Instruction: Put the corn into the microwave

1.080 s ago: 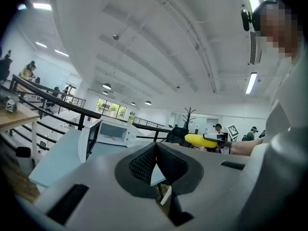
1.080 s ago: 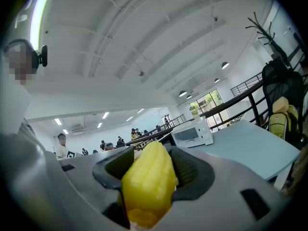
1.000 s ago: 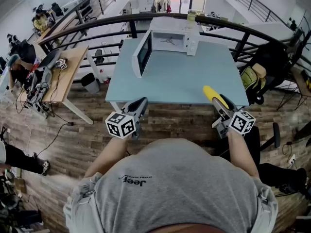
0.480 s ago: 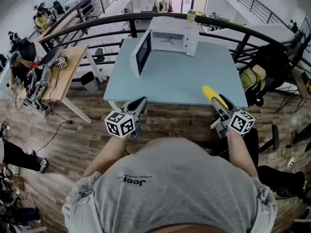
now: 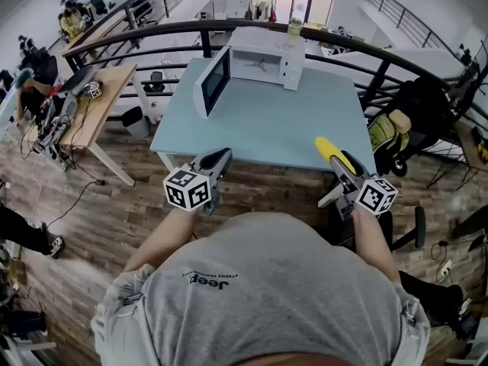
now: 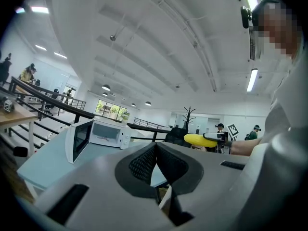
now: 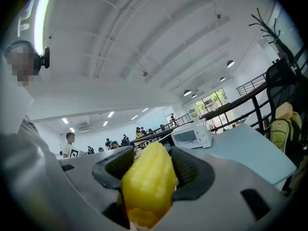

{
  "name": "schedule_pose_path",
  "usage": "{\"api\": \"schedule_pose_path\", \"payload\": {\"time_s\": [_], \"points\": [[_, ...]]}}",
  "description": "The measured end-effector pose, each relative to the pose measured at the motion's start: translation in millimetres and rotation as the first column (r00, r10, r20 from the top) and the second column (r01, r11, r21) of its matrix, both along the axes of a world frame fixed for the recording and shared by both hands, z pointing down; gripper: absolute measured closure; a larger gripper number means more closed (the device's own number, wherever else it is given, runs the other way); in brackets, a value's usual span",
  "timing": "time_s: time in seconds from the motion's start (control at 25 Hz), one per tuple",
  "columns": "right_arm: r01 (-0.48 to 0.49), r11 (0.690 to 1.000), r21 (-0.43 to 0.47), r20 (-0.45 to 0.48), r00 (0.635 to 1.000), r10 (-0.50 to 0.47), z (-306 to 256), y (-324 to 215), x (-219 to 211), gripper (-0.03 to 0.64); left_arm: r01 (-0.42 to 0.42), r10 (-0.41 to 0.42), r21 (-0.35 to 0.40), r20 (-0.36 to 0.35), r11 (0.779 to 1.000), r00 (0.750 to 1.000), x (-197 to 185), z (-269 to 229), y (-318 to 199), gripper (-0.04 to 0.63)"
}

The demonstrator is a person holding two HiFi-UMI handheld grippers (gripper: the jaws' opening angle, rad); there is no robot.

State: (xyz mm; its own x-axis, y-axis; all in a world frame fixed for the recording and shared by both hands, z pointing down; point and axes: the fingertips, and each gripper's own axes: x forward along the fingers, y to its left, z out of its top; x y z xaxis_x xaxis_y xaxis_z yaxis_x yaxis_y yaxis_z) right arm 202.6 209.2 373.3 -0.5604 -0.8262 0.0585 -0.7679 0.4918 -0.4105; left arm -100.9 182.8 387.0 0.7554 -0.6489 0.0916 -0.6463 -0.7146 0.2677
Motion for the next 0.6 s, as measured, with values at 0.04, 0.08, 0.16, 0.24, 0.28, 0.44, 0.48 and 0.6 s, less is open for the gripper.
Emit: {"api": "schedule_pose_path", "payload": {"time_s": [0.04,0.08,0.16,0.24,0.28,0.44,0.48,0.6], "points": [[0.005,1.000,0.000,-0.001,1.000,-0.005,0.1,1.9,5.8,0.364,0.003,-0.003,0.000,0.000,1.000,1.000,6.9,-0.7,1.9,0.577],[0.010,1.000,-0.001,-0.002,1.000,-0.010,0.6,3.7,11.9,0.364,0.004,-0.004,0.000,0.000,1.000,1.000,14.4,-1.0,4.1,0.577],[0.017,1.000,-0.005,-0.004,1.000,-0.017,2.8,6.7,24.4,0.364,0.004,-0.004,-0.004,0.003,1.000,1.000,31.3,-0.7,8.9,0.577],[0.027,1.000,-0.005,-0.001,1.000,-0.027,5.9,9.0,35.6,0.364,0.000,0.000,-0.010,0.011,1.000,1.000,48.7,1.2,13.8,0.577],[0.032,0.999,-0.005,0.004,0.999,-0.032,7.9,10.3,40.3,0.364,-0.003,0.003,-0.014,0.017,1.000,1.000,56.7,2.7,16.2,0.577],[0.050,0.999,-0.010,0.010,0.999,-0.050,16.9,15.2,54.5,0.364,-0.013,0.015,-0.028,0.041,1.000,0.999,82.1,6.6,22.0,0.577],[0.054,0.998,-0.012,0.009,0.999,-0.054,19.8,15.5,56.7,0.364,-0.016,0.018,-0.030,0.046,0.999,0.999,86.5,7.1,22.6,0.577],[0.057,0.998,-0.025,0.022,0.998,-0.057,29.1,12.0,59.3,0.364,-0.026,0.028,-0.035,0.055,0.999,0.998,93.6,9.6,21.3,0.577]]}}
